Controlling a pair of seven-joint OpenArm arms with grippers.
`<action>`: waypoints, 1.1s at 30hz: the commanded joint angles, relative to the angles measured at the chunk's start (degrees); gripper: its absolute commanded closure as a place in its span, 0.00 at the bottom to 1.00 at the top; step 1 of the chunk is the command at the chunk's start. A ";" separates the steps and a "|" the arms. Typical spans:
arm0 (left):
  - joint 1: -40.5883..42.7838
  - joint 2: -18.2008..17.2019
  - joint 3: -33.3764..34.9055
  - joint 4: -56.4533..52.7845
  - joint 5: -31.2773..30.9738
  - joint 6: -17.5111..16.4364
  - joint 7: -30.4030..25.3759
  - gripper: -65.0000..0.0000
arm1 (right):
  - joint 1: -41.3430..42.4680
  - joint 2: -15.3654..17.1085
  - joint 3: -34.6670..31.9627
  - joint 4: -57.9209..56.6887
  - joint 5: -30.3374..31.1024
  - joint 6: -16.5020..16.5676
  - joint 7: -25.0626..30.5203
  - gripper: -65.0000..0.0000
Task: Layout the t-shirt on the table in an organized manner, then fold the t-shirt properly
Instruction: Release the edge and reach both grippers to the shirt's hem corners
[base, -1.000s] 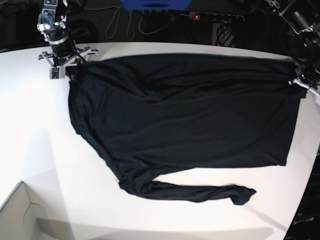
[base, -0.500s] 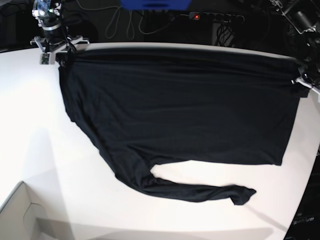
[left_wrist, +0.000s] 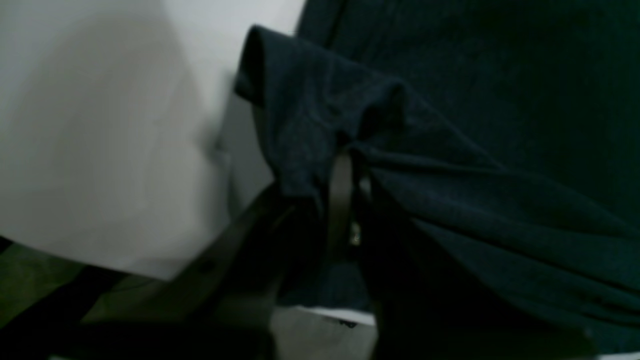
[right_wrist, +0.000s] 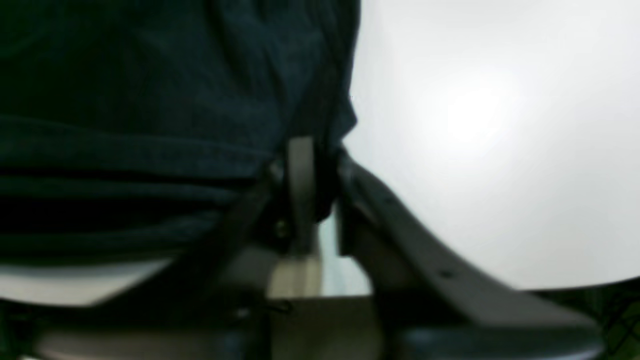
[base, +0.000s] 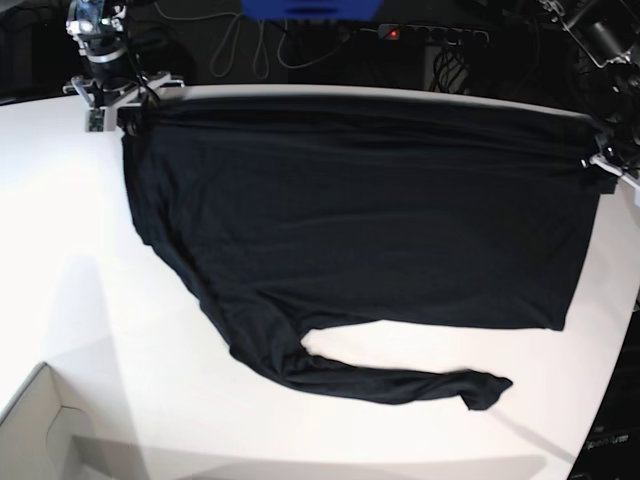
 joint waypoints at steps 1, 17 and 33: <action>-0.44 -1.31 -0.19 0.84 -0.38 0.11 -0.81 1.00 | -0.53 0.24 0.14 1.98 0.33 -0.07 1.60 0.77; 0.88 -1.49 -0.10 0.84 -0.20 0.11 -0.99 0.99 | -1.06 -2.40 -1.61 9.63 0.42 -0.07 1.69 0.47; 2.90 -1.31 -0.54 5.94 -0.38 0.11 -0.81 0.25 | 1.67 -2.31 -1.79 9.54 0.15 -0.07 1.60 0.48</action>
